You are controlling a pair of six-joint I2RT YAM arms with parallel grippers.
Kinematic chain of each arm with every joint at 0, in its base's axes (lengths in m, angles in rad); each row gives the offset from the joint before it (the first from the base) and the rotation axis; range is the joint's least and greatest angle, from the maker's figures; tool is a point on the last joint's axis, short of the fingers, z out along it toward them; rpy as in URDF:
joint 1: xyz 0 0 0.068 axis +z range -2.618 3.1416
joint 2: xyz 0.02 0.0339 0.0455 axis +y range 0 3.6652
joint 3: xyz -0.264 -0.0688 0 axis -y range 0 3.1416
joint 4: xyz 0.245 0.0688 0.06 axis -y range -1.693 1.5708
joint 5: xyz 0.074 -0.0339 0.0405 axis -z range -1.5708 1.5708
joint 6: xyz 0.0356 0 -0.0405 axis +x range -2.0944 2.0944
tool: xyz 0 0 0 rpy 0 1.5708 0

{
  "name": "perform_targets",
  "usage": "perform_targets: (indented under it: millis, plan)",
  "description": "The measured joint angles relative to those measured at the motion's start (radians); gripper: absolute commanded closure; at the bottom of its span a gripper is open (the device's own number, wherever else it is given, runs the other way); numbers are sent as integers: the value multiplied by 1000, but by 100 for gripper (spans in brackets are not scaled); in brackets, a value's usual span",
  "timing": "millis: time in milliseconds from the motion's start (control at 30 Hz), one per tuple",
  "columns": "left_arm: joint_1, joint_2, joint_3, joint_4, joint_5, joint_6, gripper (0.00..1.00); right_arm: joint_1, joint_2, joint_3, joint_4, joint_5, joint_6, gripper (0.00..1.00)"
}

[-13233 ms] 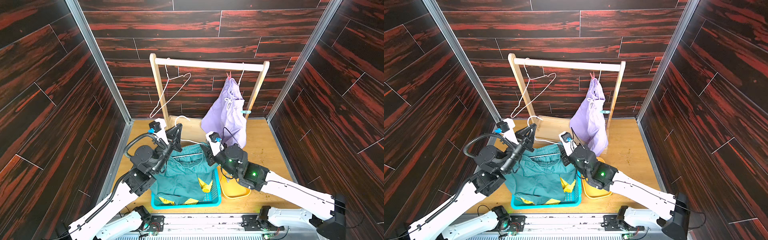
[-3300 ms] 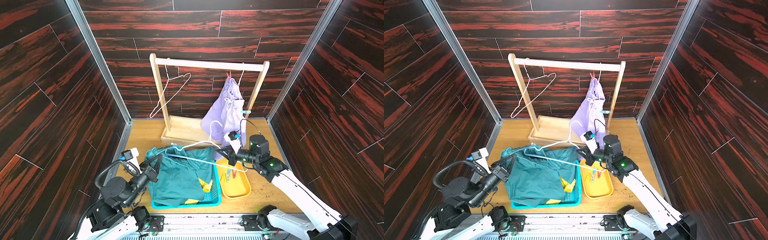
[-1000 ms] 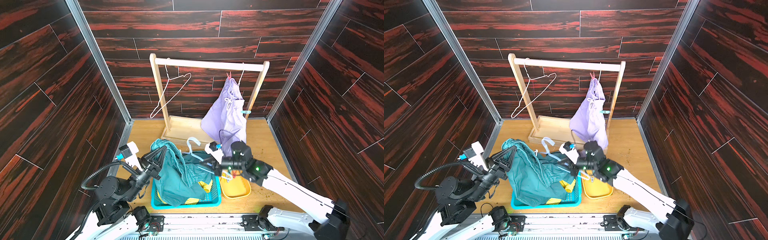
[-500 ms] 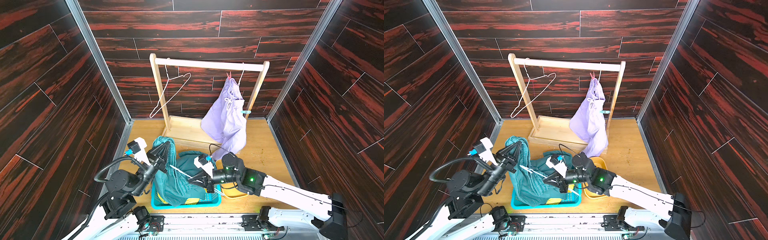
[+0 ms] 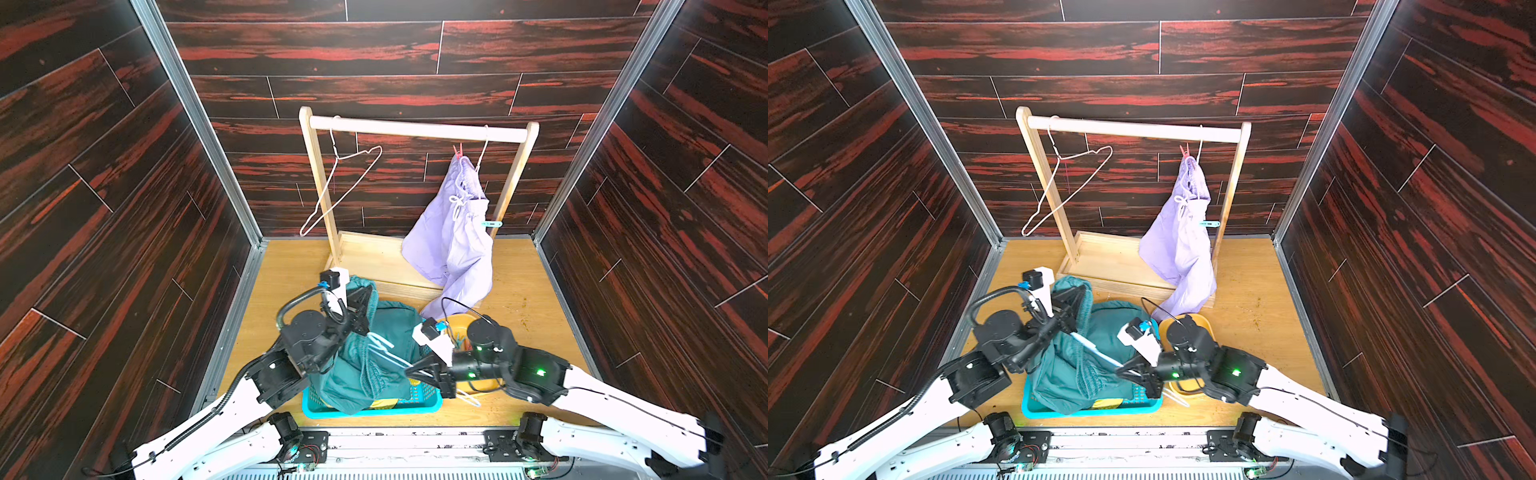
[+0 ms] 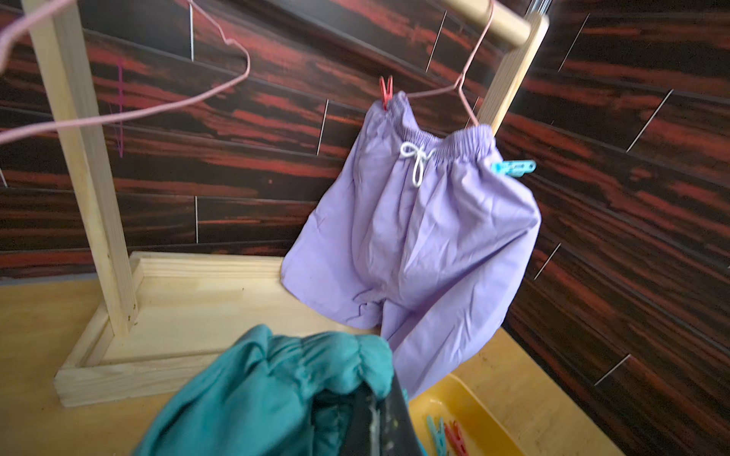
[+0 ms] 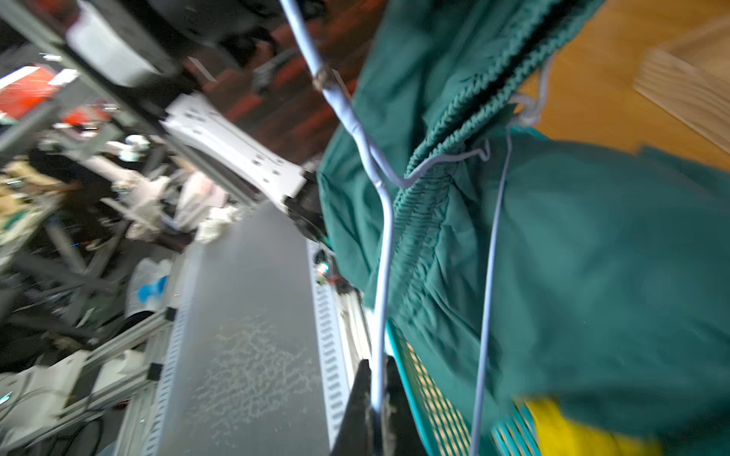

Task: Remove the clothespins securing shorts to the hanger
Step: Place the shorts in the basket.

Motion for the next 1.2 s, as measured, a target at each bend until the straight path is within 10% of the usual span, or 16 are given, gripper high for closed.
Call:
perform_targets:
  millis: [400, 700, 967, 1200]
  plan:
    - [0, 104, -68, 58, 45, -52, 100, -1, -154, 427, -619, 483, 99, 100]
    - [0, 331, -78, 88, 248, -156, 100, -2, -216, 467, -653, 718, 49, 100]
    - [-2, 465, -84, 17, 429, -210, 100, -69, -108, 437, -569, 650, -8, 100]
    - [-16, 528, -143, 9, 423, -233, 100, -512, -24, 308, -399, 219, -22, 100]
